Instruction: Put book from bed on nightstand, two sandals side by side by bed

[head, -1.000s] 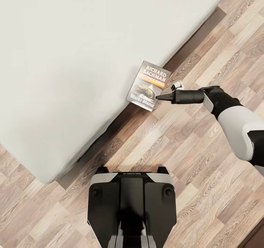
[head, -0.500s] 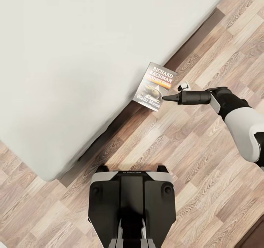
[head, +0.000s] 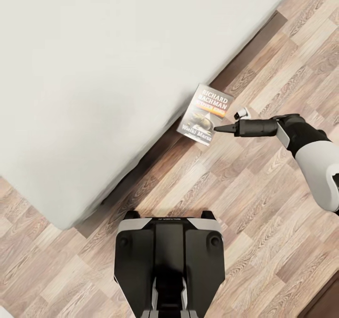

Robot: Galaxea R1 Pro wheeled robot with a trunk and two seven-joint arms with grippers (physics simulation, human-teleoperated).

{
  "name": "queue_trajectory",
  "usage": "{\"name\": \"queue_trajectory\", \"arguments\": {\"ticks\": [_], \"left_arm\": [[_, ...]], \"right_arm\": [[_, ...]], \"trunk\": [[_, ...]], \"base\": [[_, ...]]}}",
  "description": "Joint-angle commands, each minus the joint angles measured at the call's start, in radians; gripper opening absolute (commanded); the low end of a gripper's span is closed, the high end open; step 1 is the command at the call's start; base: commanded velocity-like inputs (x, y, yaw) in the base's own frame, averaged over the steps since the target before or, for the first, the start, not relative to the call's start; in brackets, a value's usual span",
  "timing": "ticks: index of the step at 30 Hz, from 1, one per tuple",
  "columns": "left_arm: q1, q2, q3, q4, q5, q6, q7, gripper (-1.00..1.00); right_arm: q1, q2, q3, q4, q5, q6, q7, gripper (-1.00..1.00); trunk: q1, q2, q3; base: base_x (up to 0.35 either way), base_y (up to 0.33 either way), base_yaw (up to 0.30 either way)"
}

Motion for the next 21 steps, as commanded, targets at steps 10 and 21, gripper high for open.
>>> {"name": "queue_trajectory", "arguments": {"ticks": [10, 21], "left_arm": [[0.000, 0.000, -0.006, 0.000, -0.003, -0.003, -0.001, 1.00], [0.000, 0.000, -0.007, 0.000, -0.003, -0.003, -0.001, 1.00]], "right_arm": [[0.031, -0.031, 0.009, -0.039, -0.007, 0.008, 0.002, -1.00], [0.065, -0.064, 0.010, -0.055, -0.007, 0.008, 0.002, -1.00]], "trunk": [[-0.038, 0.069, 0.031], [-0.049, 0.090, 0.040]], "base": [[0.000, 0.000, 0.000], [0.000, 0.000, 0.000]]}}
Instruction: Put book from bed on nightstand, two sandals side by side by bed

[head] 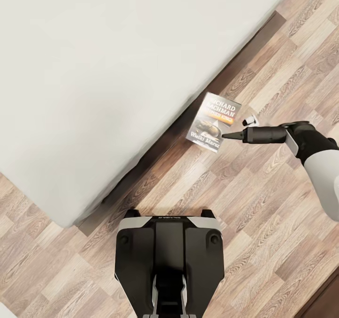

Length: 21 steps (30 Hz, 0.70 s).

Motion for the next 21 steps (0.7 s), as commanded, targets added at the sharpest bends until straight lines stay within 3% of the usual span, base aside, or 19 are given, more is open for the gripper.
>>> {"name": "queue_trajectory", "arguments": {"ticks": [1, 21], "left_arm": [[0.000, 0.000, -0.006, 0.000, -0.003, -0.003, -0.001, 1.00], [0.000, 0.000, -0.005, 0.000, -0.003, -0.004, -0.001, 1.00]], "right_arm": [[0.003, -0.003, 0.005, -0.001, -0.006, 0.010, 0.002, -1.00], [0.093, -0.067, 0.004, -0.052, -0.011, 0.006, 0.002, -1.00]], "trunk": [[0.001, -0.002, -0.001], [0.001, -0.002, -0.001]], "base": [[0.000, 0.000, 0.000], [0.000, 0.000, 0.000]]}}
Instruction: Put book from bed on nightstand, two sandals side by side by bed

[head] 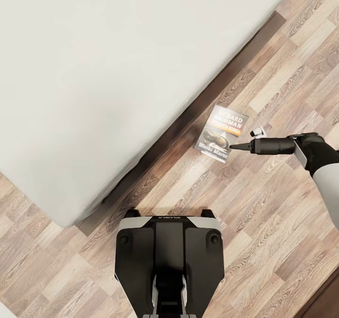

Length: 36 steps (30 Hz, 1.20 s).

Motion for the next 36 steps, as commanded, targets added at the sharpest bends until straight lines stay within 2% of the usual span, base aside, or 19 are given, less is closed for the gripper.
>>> {"name": "queue_trajectory", "arguments": {"ticks": [1, 15, 32, 36], "left_arm": [[0.000, 0.000, -0.006, 0.000, -0.003, -0.003, -0.001, 1.00], [0.000, 0.000, -0.006, 0.000, -0.003, -0.004, -0.001, 1.00], [0.000, -0.001, -0.007, 0.000, -0.003, -0.004, -0.001, 1.00], [-0.011, 0.000, -0.010, -0.005, 0.000, 0.015, 0.002, 1.00]], "right_arm": [[0.000, -0.001, 0.006, 0.000, -0.006, 0.010, 0.002, -1.00], [0.017, -0.007, 0.006, -0.019, -0.009, -0.028, 0.002, -1.00], [0.043, -0.008, 0.004, -0.019, -0.008, -0.034, 0.002, -1.00], [0.044, -0.001, -0.021, -0.033, -0.011, -0.013, -0.006, -1.00]], "trunk": [[0.001, -0.002, -0.001], [0.001, -0.002, -0.001], [0.001, -0.002, -0.001], [0.001, -0.002, -0.001]], "base": [[0.000, 0.000, 0.000], [0.000, 0.000, 0.000], [0.000, 0.000, 0.000], [0.000, 0.000, 0.000]]}}
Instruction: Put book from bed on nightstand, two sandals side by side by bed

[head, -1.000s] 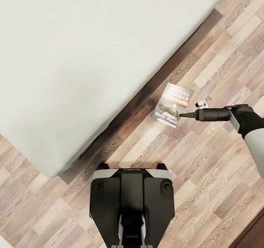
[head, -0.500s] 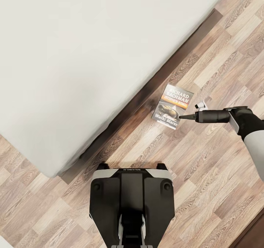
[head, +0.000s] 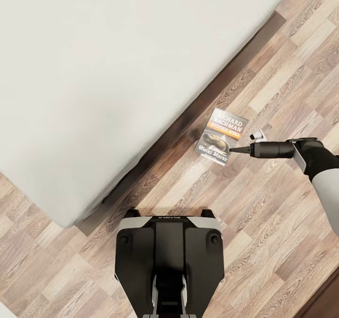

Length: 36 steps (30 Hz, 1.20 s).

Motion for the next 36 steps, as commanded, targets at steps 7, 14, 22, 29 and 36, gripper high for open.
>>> {"name": "queue_trajectory", "arguments": {"ticks": [7, 14, 22, 29, 36], "left_arm": [[0.000, 0.001, -0.006, -0.001, -0.002, -0.001, -0.002, 1.00], [0.000, 0.001, -0.006, -0.001, -0.002, -0.001, -0.002, 1.00], [0.000, 0.001, -0.006, -0.001, -0.002, -0.001, -0.002, 1.00], [-0.001, 0.000, -0.006, -0.001, -0.002, -0.001, -0.001, 1.00], [0.013, -0.001, -0.009, -0.009, -0.004, 0.004, -0.001, 1.00]], "right_arm": [[0.000, -0.001, 0.005, 0.000, -0.007, 0.010, 0.001, -1.00], [0.000, -0.001, 0.005, 0.000, -0.007, 0.010, 0.001, -1.00], [0.000, -0.001, 0.005, 0.000, -0.007, 0.010, 0.001, -1.00], [-0.002, -0.002, 0.005, 0.000, -0.007, 0.010, 0.001, -1.00], [0.038, -0.042, -0.018, -0.039, -0.013, 0.048, 0.009, -1.00]], "trunk": [[0.001, -0.002, -0.001], [0.001, -0.002, -0.001], [0.001, -0.002, -0.001], [0.001, -0.002, -0.001], [0.001, -0.002, -0.001]], "base": [[0.000, 0.000, 0.000], [0.000, 0.000, 0.000], [0.000, 0.000, 0.000], [0.000, 0.000, 0.000], [0.000, 0.000, 0.000]]}}
